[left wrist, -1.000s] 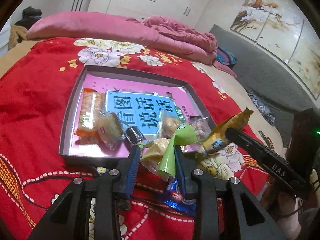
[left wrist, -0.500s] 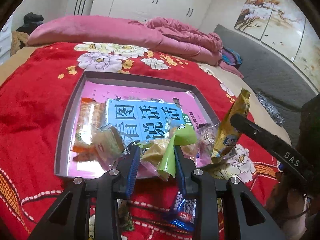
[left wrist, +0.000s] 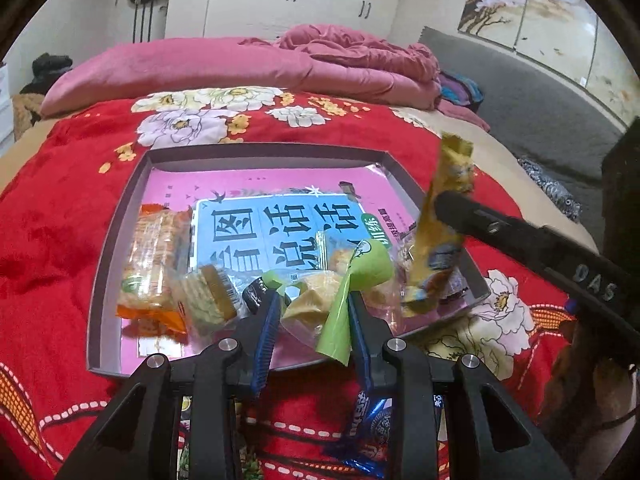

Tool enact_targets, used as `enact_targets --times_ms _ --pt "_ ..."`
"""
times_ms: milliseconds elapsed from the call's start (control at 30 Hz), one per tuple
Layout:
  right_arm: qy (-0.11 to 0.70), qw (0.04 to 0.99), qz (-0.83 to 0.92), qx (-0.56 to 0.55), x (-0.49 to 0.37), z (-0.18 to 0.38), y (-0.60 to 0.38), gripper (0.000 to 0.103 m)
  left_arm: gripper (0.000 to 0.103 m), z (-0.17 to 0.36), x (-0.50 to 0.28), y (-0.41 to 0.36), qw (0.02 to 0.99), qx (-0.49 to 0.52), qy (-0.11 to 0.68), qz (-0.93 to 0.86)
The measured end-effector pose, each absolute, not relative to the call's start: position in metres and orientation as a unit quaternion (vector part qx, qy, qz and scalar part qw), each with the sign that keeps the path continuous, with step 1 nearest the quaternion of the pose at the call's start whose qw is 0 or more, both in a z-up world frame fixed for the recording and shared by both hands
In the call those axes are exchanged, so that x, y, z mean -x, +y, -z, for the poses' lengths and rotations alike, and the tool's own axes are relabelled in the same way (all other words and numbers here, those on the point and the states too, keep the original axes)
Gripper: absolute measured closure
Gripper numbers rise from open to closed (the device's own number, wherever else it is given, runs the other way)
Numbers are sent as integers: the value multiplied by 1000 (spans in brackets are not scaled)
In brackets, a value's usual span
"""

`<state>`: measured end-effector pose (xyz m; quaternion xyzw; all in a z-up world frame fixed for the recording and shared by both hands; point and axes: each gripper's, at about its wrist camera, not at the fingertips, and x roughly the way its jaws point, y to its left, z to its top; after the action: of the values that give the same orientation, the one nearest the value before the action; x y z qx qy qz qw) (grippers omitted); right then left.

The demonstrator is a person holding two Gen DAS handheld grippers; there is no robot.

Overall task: Organize snacks
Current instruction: 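Carry the milk-stick bag left while the right tool carries the wafer stick over the tray, then lower both snacks into the tray and open both tools to release them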

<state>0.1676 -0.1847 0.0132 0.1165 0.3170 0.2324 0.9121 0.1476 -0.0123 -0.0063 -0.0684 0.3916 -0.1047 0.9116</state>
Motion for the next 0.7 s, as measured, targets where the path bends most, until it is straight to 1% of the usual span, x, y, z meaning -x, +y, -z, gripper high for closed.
enact_targets --times_ms 300,567,700 --pt "342 903 -239 -103 -170 -1 -173 82 68 7 -148 -12 911 70 392 105" --pt "369 895 -232 -98 -174 12 -172 82 65 9 -148 -10 910 74 394 104" --pt "373 895 -227 -94 -174 13 -174 78 62 10 -151 -9 909 77 397 103"
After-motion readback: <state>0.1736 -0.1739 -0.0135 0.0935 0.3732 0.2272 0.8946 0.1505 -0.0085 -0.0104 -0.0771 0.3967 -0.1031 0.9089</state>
